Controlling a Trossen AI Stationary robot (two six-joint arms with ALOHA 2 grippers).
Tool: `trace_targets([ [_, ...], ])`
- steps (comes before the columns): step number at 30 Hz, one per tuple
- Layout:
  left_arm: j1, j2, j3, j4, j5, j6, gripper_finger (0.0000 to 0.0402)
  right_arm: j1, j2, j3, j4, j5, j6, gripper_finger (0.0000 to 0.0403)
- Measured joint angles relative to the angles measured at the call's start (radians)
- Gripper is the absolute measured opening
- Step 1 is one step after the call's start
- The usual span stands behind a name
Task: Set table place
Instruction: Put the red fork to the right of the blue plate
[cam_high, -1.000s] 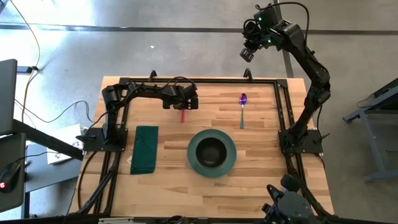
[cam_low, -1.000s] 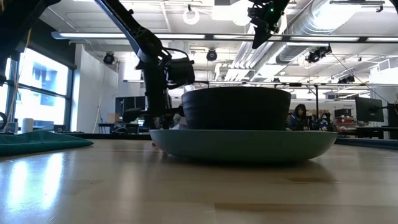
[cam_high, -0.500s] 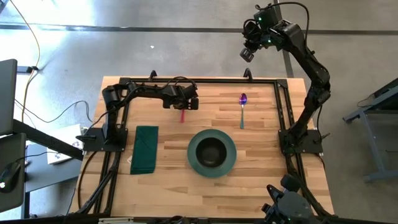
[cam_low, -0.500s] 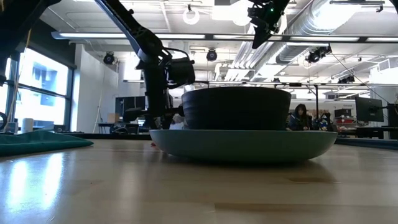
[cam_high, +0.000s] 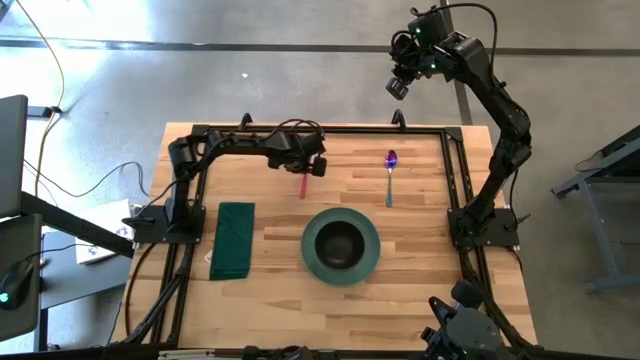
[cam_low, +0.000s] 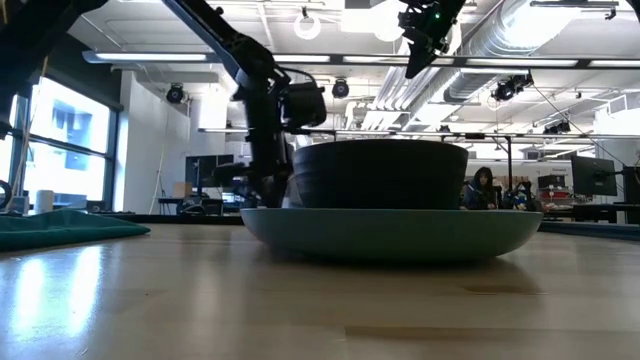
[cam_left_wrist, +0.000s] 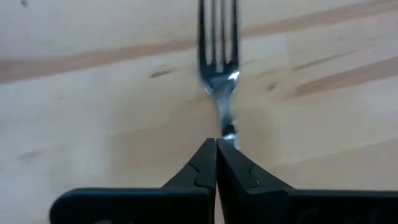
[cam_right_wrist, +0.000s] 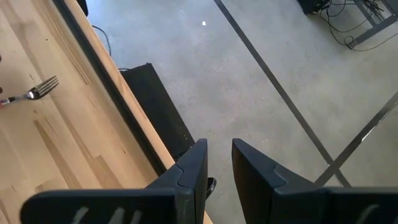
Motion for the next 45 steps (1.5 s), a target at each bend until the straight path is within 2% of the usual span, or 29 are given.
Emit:
trace_targets([
  [8,-0.006,-0.001,-0.001,-0.003,-0.004,-0.035,0.0001,0.0,0.0,0.0,-0.001,0.0,0.002,0.0066],
  [12,-0.005,-0.001,-0.001,0.02,0.039,-0.055,0.0014,0.0,0.0,0.0,-0.001,0.0,0.002,0.0066],
  [16,-0.011,-0.002,-0.001,0.028,0.04,-0.059,0.0053,0.0,0.0,0.0,-0.002,0.0,-0.002,0.0066],
  [26,-0.01,0.009,0.0,0.048,0.014,-0.086,0.0182,0.0,0.0,0.0,-0.015,0.0,-0.014,0.0066],
  [30,-0.01,0.025,0.0,0.073,0.006,-0.086,0.0212,0.0,0.0,0.0,-0.021,-0.005,-0.015,0.0066],
  [40,-0.01,0.071,0.003,0.109,0.022,-0.085,0.0219,0.0,0.0,0.0,-0.029,-0.008,-0.016,0.0066],
  [43,-0.01,0.071,0.002,0.104,0.029,-0.08,0.0201,0.0,0.0,0.0,-0.029,-0.008,-0.018,0.0066],
  [45,-0.01,0.071,0.002,0.095,0.029,-0.076,0.0171,0.0,0.0,0.0,-0.029,-0.008,-0.021,0.0066],
])
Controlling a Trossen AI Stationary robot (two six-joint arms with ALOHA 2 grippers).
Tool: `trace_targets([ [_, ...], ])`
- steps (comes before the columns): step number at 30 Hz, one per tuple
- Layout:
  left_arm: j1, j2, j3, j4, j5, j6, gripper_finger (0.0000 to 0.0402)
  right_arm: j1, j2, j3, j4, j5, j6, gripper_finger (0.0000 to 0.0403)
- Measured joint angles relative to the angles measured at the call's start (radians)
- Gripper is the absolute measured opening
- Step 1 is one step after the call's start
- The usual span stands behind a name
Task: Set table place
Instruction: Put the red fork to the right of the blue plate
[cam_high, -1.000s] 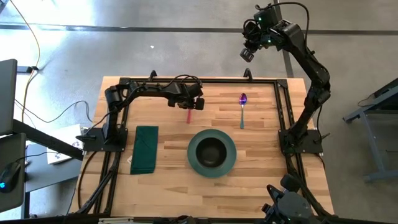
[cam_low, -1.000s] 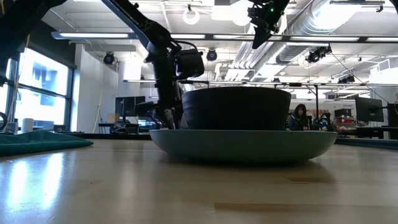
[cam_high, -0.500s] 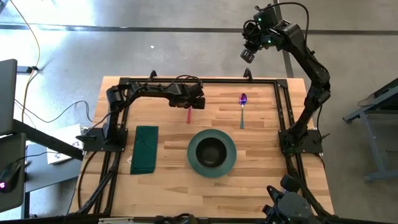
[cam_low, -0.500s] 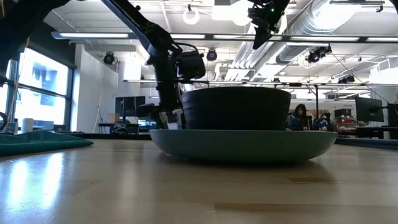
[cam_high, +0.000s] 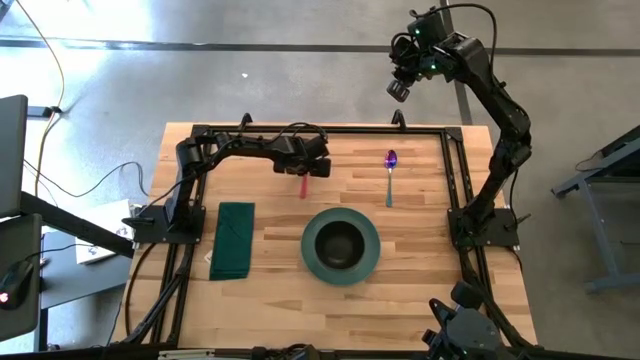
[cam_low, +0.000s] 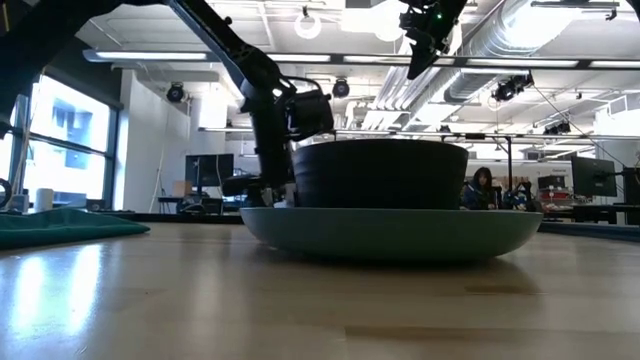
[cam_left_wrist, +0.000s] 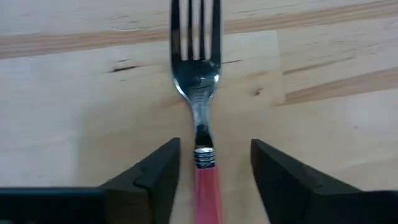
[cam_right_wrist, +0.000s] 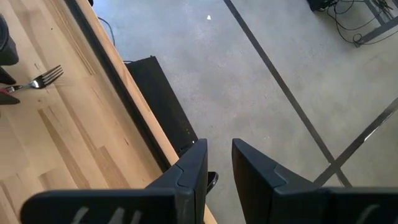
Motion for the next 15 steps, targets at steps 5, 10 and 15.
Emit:
trace_targets([
  [5,0.002,0.001,-0.002,-0.02,0.004,0.025,0.0055,0.0,0.0,0.0,-0.003,0.0,0.0,0.0066],
  [10,0.002,0.002,-0.001,0.004,0.016,0.049,0.0029,0.0,0.0,0.0,-0.008,0.0,0.0,0.0066],
  [15,0.002,0.002,-0.001,0.004,0.012,0.058,0.0014,0.0,0.0,0.0,-0.007,0.0,-0.006,0.0066],
])
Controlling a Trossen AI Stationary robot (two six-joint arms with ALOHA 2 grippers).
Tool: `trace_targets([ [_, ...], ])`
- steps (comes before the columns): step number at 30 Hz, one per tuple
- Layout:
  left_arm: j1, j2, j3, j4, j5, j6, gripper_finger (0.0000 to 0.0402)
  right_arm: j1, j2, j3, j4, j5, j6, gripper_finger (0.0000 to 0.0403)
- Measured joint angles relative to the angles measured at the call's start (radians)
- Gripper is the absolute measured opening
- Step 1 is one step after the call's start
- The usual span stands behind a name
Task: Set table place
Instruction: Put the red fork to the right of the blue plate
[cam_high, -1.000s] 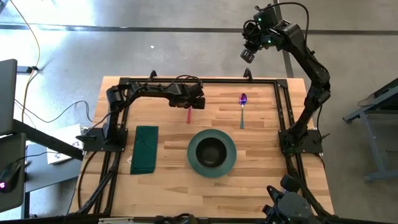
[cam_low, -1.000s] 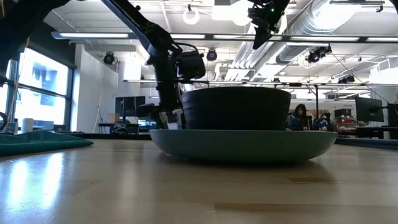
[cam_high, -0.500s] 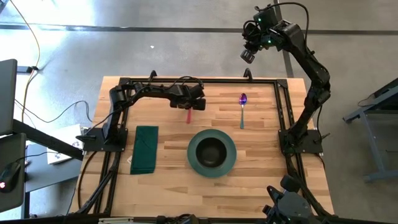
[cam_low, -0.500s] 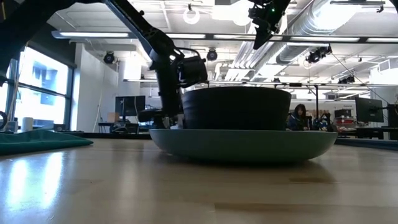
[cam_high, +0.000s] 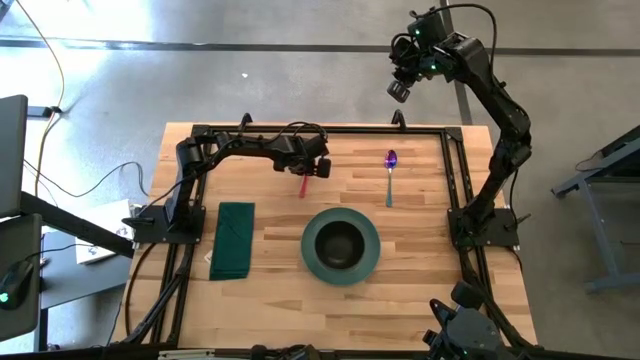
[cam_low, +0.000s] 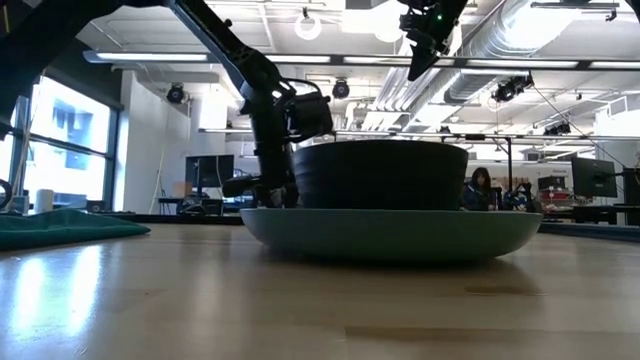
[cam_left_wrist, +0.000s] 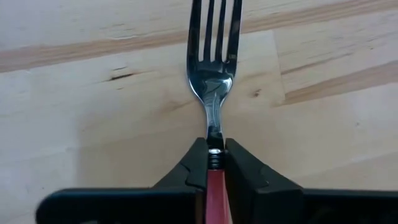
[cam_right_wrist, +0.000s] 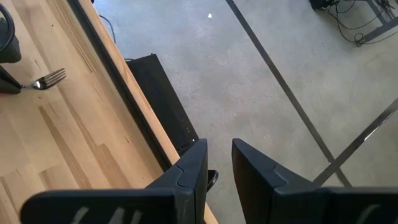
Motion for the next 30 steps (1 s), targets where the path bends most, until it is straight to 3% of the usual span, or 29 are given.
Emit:
trace_targets([
  [30,-0.011,-0.034,-0.003,-0.022,-0.042,0.038,0.0006,0.0,0.0,0.0,0.003,0.0,0.002,0.0066],
])
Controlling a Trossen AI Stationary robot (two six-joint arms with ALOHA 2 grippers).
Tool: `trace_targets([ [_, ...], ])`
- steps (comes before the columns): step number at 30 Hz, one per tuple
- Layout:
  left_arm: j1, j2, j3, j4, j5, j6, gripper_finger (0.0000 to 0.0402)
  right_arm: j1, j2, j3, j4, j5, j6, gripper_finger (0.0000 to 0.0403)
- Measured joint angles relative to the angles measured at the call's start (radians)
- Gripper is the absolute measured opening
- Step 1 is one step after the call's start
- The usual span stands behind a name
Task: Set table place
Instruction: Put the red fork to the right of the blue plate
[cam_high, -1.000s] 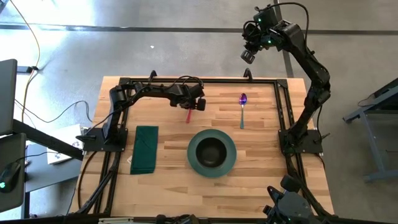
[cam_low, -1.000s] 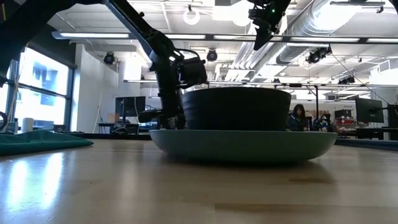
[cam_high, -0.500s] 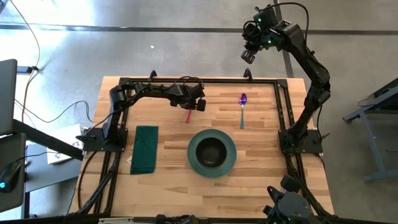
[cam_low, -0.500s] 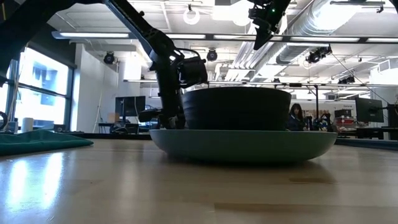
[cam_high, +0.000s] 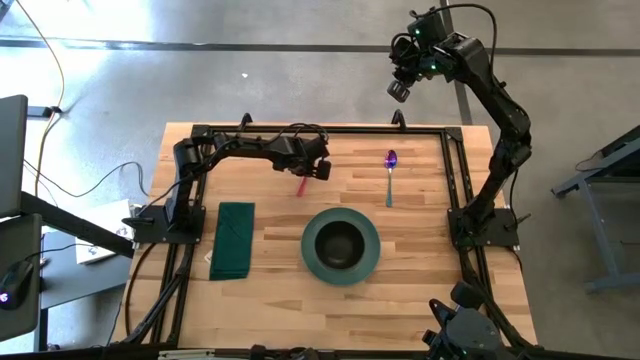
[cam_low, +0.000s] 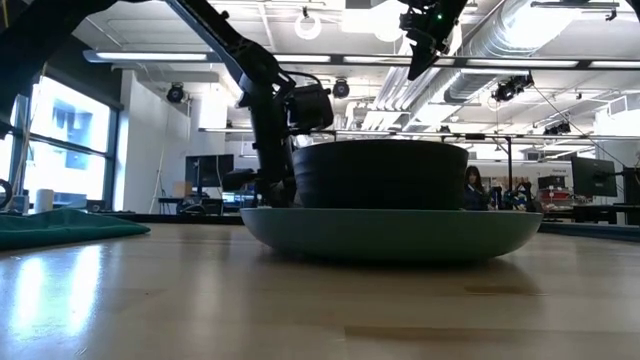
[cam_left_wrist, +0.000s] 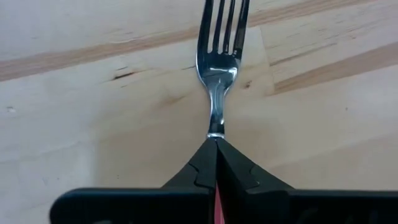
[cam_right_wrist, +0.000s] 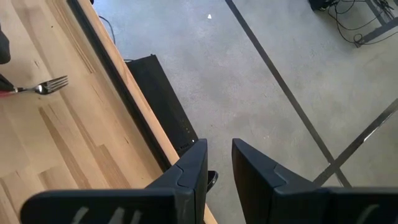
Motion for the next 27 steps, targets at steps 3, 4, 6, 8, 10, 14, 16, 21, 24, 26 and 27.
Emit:
trace_targets([
  [3,0.0,0.0,0.0,-0.002,0.004,-0.005,0.0005,0.0,0.0,0.0,0.0,0.0,0.0,0.0066],
  [4,0.0,0.0,0.0,-0.002,0.003,-0.007,0.0004,0.0,0.0,0.0,0.0,0.0,0.0,0.0066],
  [6,-0.005,-0.002,0.0,0.007,0.001,-0.007,0.0001,0.0,0.0,0.0,0.0,0.0,0.0,0.0066],
  [8,-0.003,-0.014,0.0,0.008,0.002,-0.004,0.0004,0.0,0.0,0.0,0.0,0.0,0.0,0.0066],
  [10,-0.003,-0.018,0.019,-0.008,0.0,0.006,0.0014,0.0,0.0,0.0,0.0,0.0,0.0,0.0066],
  [14,-0.003,-0.018,0.059,-0.059,-0.005,0.008,0.0043,0.0,0.0,0.0,0.0,0.0,0.0,0.0066],
  [16,-0.004,-0.019,0.067,-0.055,-0.028,0.008,0.006,0.0,0.0,0.0,0.0,0.0,0.0,0.0066],
  [21,0.005,-0.018,0.066,-0.059,-0.024,0.008,0.0106,0.0,0.0,0.0,-0.001,0.0,0.0,0.0066],
  [24,0.004,-0.018,0.066,-0.06,-0.027,0.008,0.0133,0.0,0.0,0.0,-0.002,0.0,-0.002,0.0066],
  [26,0.003,-0.018,0.066,-0.059,-0.03,0.008,0.0149,0.0,0.0,0.0,-0.002,0.0,-0.003,0.0066],
  [27,0.003,-0.014,0.067,-0.06,-0.03,0.008,0.0155,0.0,0.0,0.0,-0.002,0.0,-0.003,0.0066],
])
